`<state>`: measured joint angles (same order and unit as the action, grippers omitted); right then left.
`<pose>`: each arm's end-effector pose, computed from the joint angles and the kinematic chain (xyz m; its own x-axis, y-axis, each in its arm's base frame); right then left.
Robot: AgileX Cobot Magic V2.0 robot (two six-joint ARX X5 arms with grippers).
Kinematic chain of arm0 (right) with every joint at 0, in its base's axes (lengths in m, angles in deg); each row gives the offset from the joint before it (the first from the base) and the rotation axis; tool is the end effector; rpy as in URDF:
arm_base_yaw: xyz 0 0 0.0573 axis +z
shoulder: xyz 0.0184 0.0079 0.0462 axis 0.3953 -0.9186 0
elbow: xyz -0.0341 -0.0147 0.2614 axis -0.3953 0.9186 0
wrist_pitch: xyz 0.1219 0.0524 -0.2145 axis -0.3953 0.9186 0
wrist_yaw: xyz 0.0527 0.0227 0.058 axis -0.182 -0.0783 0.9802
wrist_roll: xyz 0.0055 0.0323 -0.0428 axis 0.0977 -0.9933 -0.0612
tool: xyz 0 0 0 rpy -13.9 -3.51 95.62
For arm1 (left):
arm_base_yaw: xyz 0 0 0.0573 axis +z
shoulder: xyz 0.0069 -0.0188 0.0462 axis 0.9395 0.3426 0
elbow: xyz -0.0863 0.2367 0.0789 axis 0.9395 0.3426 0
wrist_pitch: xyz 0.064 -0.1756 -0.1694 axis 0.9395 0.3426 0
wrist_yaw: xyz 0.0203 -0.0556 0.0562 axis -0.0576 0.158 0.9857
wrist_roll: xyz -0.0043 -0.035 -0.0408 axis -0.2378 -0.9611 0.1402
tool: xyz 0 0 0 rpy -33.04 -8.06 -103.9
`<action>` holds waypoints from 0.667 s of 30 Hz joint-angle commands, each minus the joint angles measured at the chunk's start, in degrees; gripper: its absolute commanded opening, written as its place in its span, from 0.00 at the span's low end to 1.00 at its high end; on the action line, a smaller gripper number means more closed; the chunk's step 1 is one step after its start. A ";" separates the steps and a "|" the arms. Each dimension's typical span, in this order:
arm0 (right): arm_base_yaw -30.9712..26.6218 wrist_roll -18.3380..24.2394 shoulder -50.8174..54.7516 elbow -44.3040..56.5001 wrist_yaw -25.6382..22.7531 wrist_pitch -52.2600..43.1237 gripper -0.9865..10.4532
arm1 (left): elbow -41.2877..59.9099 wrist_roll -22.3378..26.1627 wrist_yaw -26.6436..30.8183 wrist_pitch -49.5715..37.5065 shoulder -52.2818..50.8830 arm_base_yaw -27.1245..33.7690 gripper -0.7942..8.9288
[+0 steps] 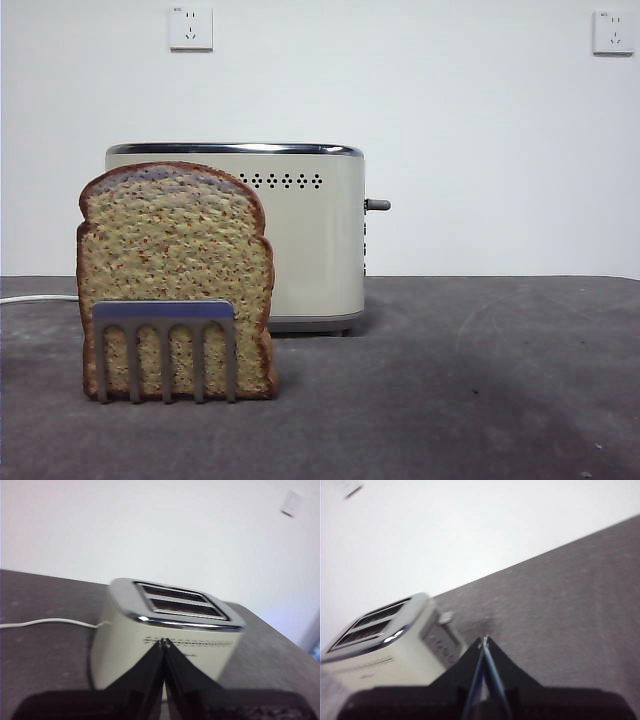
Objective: Pick up a slice of bread from the rack,put the bread on the toaster,press the button
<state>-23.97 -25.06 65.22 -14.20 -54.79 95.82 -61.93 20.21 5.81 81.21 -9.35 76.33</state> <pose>0.0975 0.0073 0.2621 0.9551 0.2845 -0.0828 -0.2301 0.8882 0.3976 0.0735 -0.0053 0.2626 0.9312 -0.3646 -0.0038 0.3449 0.8844 -0.3145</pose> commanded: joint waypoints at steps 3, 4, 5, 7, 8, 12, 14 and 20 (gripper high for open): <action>0.13 9.62 -8.61 -9.20 7.17 4.66 0.08 | -7.87 10.54 -6.62 5.92 7.48 0.09 0.07; 0.13 11.67 -10.51 -11.41 9.01 6.47 0.08 | -9.57 12.72 -7.85 7.78 9.18 0.09 0.07; 0.13 13.51 -12.15 -13.35 10.60 8.26 0.08 | -11.02 14.62 -8.83 9.42 10.58 0.09 0.07; 0.15 18.08 -15.80 -17.81 14.60 12.96 0.08 | -14.08 19.06 -10.91 13.05 13.66 0.04 0.07; 0.17 20.09 -17.31 -19.67 16.37 15.19 0.08 | -15.37 20.94 -11.85 14.64 14.91 0.02 0.07; 1.29 27.58 -23.19 -27.19 20.57 25.03 0.08 | -20.48 27.08 -15.21 21.27 20.09 -0.09 0.07; 2.58 30.40 -25.55 -29.92 21.90 28.81 0.08 | -22.69 29.73 -17.18 24.59 22.16 -0.42 0.07; 6.25 32.52 -28.57 -31.67 21.79 31.10 0.08 | -25.03 33.29 -17.46 28.04 24.41 -2.25 0.07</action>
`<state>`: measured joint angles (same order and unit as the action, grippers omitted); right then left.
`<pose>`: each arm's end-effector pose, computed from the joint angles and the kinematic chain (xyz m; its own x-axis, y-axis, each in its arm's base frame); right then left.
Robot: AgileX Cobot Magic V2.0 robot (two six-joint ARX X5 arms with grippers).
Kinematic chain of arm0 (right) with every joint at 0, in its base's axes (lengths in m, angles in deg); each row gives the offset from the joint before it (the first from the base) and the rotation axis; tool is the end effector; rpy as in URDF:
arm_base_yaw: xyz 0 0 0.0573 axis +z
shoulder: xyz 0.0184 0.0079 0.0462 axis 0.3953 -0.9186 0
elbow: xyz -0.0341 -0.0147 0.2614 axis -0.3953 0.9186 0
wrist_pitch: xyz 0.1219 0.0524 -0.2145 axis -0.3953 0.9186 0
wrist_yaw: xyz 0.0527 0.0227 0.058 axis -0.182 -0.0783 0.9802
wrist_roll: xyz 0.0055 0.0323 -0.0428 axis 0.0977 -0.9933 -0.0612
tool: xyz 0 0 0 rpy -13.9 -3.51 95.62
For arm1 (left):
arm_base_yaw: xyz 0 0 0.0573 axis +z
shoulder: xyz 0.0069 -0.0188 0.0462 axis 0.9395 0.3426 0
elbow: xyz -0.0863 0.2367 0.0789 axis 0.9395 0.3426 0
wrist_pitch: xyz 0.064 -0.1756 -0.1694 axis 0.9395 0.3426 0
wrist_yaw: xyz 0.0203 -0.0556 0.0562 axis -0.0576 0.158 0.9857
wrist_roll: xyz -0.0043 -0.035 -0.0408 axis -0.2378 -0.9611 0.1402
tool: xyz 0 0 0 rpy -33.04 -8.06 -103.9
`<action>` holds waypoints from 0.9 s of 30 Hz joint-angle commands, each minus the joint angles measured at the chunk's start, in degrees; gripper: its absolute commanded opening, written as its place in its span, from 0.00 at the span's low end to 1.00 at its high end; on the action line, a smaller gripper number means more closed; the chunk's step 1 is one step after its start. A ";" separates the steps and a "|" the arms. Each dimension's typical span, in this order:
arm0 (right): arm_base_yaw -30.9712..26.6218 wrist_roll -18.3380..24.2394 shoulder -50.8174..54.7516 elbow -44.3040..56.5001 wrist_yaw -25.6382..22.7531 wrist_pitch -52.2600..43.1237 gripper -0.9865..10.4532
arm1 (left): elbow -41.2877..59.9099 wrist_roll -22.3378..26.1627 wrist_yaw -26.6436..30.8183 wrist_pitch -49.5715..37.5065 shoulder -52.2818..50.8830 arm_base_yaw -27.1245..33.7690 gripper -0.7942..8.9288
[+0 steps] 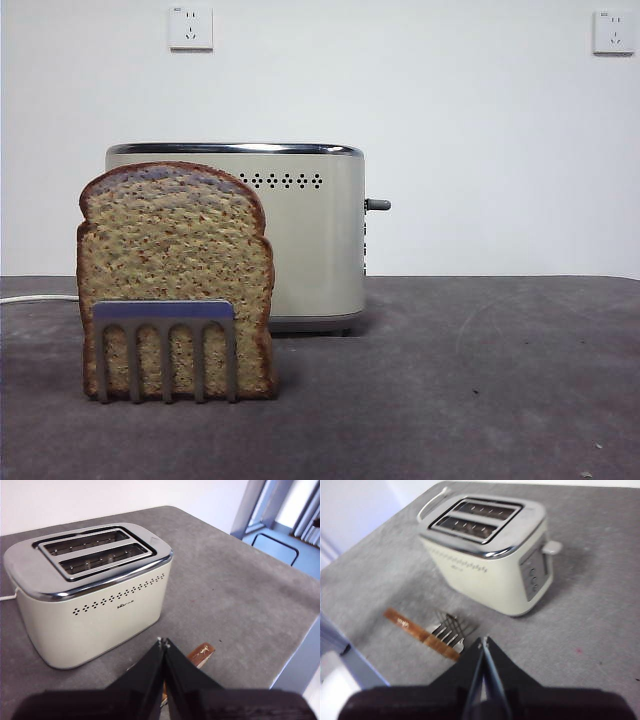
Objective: Pick up a slice of bread from the rack,put the bread on the toaster,press the button
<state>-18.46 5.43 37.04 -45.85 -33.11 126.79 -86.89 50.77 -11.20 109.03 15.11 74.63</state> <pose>0.1364 0.0296 0.3464 0.6015 0.6808 -0.4179 -0.6654 0.7165 0.2095 0.0963 -0.0126 0.3290 0.6847 -0.6505 -0.3286 0.6499 0.7491 -0.1288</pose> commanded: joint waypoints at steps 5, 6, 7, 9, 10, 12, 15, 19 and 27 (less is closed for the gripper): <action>1.79 2.16 -1.09 -0.02 0.04 0.15 0.08 | -0.07 2.75 -0.26 -0.04 0.00 -1.07 0.14; 1.81 2.16 -1.16 -0.02 0.04 0.13 0.08 | -0.07 2.75 -0.22 -0.28 0.00 -1.22 0.26; 1.81 2.16 -1.20 -0.02 0.04 0.15 0.08 | -0.07 2.75 -0.15 -0.57 0.00 -1.40 0.37; 1.81 2.16 -1.20 -0.02 0.04 0.15 0.08 | -0.07 2.75 -0.17 -1.70 0.00 -2.10 0.61; 1.81 2.16 -1.20 -0.02 0.04 0.15 0.08 | -0.09 2.78 -0.22 -2.14 0.00 -2.51 0.65; 1.81 2.16 -1.20 -0.02 0.04 0.15 0.08 | -0.24 3.13 -0.22 -2.54 0.33 -3.69 0.66; 1.81 2.16 -1.25 -0.02 0.04 0.15 0.08 | -1.07 4.85 -0.17 -2.10 2.05 -6.03 0.66; 1.81 2.16 -1.25 -0.02 0.07 0.15 0.08 | -3.56 7.89 1.42 -0.09 5.88 -10.29 0.66; 1.81 2.16 -1.25 -0.02 0.13 0.15 0.08 | -13.09 16.00 15.02 7.69 17.70 -21.86 0.66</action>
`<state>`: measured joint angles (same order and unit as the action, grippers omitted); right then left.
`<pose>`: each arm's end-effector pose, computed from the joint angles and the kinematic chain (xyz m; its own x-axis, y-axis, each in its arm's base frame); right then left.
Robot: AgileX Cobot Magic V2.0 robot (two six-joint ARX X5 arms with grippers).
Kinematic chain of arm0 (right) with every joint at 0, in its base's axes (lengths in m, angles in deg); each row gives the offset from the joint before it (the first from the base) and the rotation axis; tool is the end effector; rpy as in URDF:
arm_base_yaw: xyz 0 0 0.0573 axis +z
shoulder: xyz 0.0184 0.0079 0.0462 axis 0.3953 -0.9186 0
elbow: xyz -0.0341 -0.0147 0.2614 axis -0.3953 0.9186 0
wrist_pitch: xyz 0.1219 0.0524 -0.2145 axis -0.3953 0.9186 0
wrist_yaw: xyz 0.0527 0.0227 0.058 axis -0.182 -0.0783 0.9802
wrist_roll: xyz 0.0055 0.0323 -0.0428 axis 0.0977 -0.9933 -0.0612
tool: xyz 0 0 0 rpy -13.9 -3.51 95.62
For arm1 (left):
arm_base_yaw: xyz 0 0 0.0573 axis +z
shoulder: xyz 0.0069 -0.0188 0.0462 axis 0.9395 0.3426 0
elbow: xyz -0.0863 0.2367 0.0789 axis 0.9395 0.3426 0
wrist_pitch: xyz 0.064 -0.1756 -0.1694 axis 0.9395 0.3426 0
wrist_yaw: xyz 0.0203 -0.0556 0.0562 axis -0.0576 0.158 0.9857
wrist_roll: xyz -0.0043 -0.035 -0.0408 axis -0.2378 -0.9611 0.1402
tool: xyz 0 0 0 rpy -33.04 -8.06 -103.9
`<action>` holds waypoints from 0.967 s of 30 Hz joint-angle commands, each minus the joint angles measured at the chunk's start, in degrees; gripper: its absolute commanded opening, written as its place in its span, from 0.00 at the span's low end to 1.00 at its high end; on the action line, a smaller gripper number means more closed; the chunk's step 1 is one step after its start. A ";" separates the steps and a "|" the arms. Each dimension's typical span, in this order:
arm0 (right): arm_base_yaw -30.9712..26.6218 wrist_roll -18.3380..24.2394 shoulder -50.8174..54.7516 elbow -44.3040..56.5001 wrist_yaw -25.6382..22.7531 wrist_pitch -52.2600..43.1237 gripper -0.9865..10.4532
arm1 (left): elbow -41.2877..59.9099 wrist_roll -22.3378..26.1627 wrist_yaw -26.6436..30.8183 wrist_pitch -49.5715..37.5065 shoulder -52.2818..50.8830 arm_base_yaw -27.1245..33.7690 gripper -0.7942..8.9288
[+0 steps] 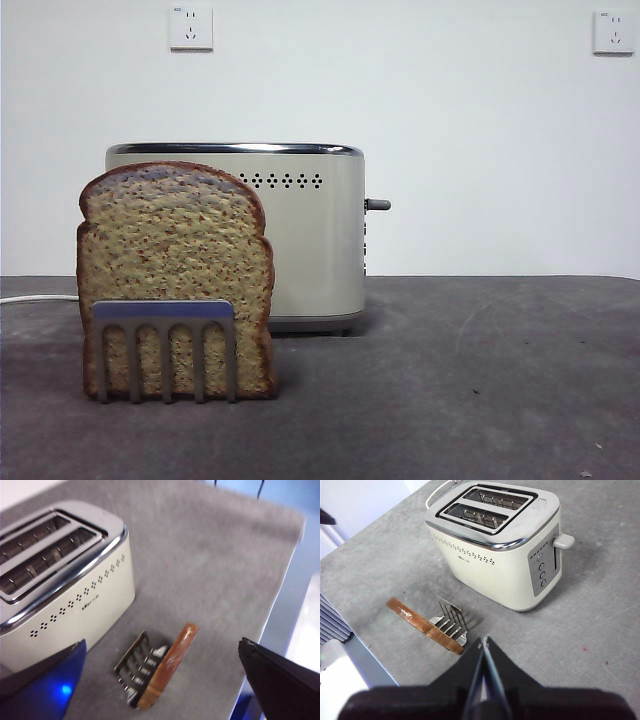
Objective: Pick up a slice of bread from the rack,put the bread on the toaster,press the button
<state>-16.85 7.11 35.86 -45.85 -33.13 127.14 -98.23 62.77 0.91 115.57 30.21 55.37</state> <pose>0.1401 0.0340 0.3435 0.5710 0.6960 -0.4354 -0.6925 0.6932 0.1997 0.1332 -0.0508 0.3518 0.5074 -0.6895 -0.5169 0.8136 0.5809 0.0237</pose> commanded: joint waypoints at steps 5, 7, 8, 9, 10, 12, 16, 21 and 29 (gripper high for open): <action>0.20 0.48 -0.07 -0.02 0.15 -0.20 0.08 | -5.35 7.21 7.02 2.49 9.14 -8.63 0.66; 0.20 0.48 -0.07 -0.02 0.15 -0.20 0.08 | -5.86 9.09 8.72 2.49 11.65 -10.91 0.66; 0.20 0.50 -0.07 -0.02 0.15 -0.20 0.08 | -5.97 9.62 9.62 2.51 12.79 -11.80 0.66; 0.20 0.50 -0.07 -0.02 0.15 -0.20 0.08 | -6.01 10.14 10.60 2.54 14.08 -12.85 0.66; 0.20 0.50 -0.07 -0.02 0.15 -0.20 0.08 | -6.01 10.64 11.65 2.69 15.34 -13.81 0.66; 0.20 0.50 -0.07 -0.02 0.15 -0.20 0.08 | -6.01 11.19 13.46 2.95 17.86 -15.67 0.66; 0.20 0.50 -0.09 -0.02 0.15 -0.20 0.08 | -6.01 12.81 16.17 2.93 21.99 -18.88 0.66; 0.20 0.48 -0.33 -0.02 0.17 -0.20 0.08 | -6.01 14.93 19.85 2.89 28.20 -22.18 0.66; 0.20 0.48 -0.46 -0.02 0.15 -0.20 0.08 | -6.01 15.67 22.12 1.81 33.53 -23.67 0.25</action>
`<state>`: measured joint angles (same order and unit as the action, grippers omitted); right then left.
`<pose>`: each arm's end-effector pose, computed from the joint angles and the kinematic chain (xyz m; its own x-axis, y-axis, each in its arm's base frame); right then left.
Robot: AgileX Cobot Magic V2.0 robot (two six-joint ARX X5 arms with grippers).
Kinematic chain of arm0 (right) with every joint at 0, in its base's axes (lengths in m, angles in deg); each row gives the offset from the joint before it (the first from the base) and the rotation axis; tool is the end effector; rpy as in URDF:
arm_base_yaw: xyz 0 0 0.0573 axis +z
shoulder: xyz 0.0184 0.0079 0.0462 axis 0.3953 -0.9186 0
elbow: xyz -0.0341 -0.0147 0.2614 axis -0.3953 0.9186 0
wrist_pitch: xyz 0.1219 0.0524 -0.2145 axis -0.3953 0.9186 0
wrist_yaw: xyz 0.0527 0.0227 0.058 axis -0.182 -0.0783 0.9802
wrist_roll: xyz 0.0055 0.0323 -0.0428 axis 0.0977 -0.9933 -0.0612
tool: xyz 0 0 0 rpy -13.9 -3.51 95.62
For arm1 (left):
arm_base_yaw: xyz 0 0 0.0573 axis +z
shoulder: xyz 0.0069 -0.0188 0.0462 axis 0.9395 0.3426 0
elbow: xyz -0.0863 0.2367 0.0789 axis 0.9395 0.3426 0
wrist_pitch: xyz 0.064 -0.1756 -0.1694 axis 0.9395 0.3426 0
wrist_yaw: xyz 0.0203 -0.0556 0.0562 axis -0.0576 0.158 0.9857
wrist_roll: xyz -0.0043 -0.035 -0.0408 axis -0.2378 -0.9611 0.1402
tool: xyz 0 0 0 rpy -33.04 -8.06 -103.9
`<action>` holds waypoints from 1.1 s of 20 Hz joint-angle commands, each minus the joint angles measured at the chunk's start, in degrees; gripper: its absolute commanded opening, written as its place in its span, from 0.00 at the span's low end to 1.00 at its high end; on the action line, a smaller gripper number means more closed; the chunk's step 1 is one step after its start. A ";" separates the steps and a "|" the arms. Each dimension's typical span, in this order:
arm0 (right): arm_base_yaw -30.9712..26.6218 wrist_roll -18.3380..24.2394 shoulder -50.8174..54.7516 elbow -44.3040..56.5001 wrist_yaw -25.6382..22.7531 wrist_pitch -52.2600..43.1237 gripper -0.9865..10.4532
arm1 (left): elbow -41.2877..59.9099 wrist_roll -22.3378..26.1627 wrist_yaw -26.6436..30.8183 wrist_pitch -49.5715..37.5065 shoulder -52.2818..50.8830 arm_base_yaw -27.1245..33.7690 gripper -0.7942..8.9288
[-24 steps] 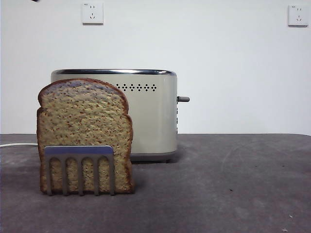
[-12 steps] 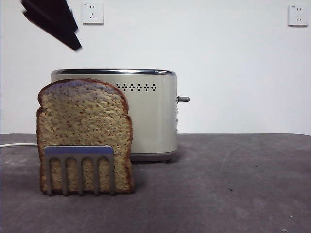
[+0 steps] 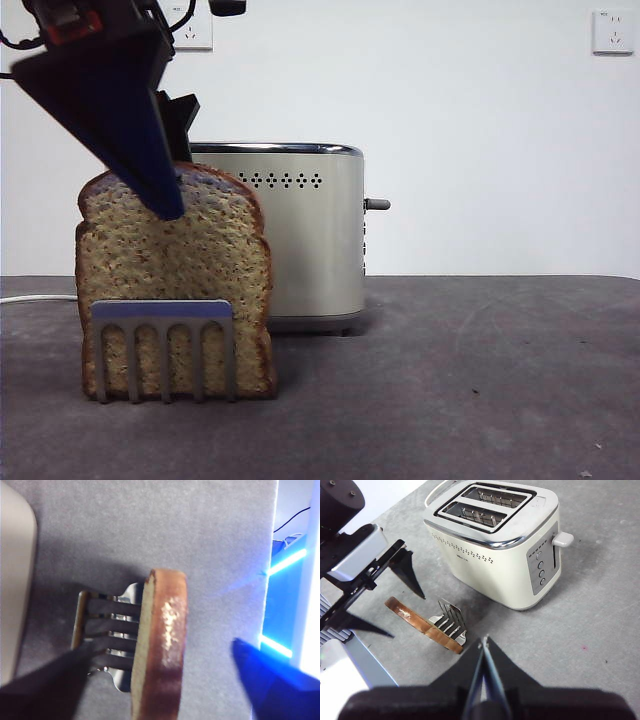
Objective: Pick up a slice of bread from the rack,put the bread on the toaster,press the button
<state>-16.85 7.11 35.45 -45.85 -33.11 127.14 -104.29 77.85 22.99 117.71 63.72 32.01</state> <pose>0.1418 0.0342 0.3426 0.5677 0.6959 -0.4399 -0.6913 0.6931 0.2042 0.2082 -0.1691 0.2683 0.1844 -0.3763 -0.9079 0.9723 0.2047 0.1127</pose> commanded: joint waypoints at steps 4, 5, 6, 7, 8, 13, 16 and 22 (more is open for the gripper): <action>0.20 0.46 -0.48 -0.02 0.15 -0.20 0.08 | -0.02 0.59 -0.04 -0.39 0.00 -0.33 0.07; 0.20 0.46 -0.57 -0.02 0.15 -0.20 0.08 | -0.02 0.59 -0.04 -0.37 0.00 -0.33 0.07; 0.20 0.46 -0.74 -0.02 0.15 -0.17 0.08 | -0.02 0.59 -0.07 -0.33 -0.02 -0.33 0.07; 0.20 0.46 -0.79 -0.02 0.15 -0.17 0.08 | -0.02 0.59 -0.04 -0.28 -0.15 -0.33 0.07; 0.20 0.46 -0.81 -0.02 0.15 -0.17 0.08 | -0.02 0.59 -0.04 -0.20 -0.35 -0.33 0.07; 0.17 0.46 -1.05 -0.02 0.15 -0.17 0.08 | -3.06 0.59 -0.11 2.29 -1.46 -0.33 0.07; 0.17 0.46 -1.16 -0.02 0.15 -0.17 0.08 | -9.11 0.59 0.02 6.16 -1.46 -0.33 0.07; 0.17 0.48 -1.16 -0.02 0.15 -0.13 0.08 | -27.78 1.40 6.05 10.95 -1.46 -0.33 0.07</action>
<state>-16.85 7.09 34.35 -45.85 -33.11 127.14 -130.95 78.29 28.15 128.62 62.63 31.90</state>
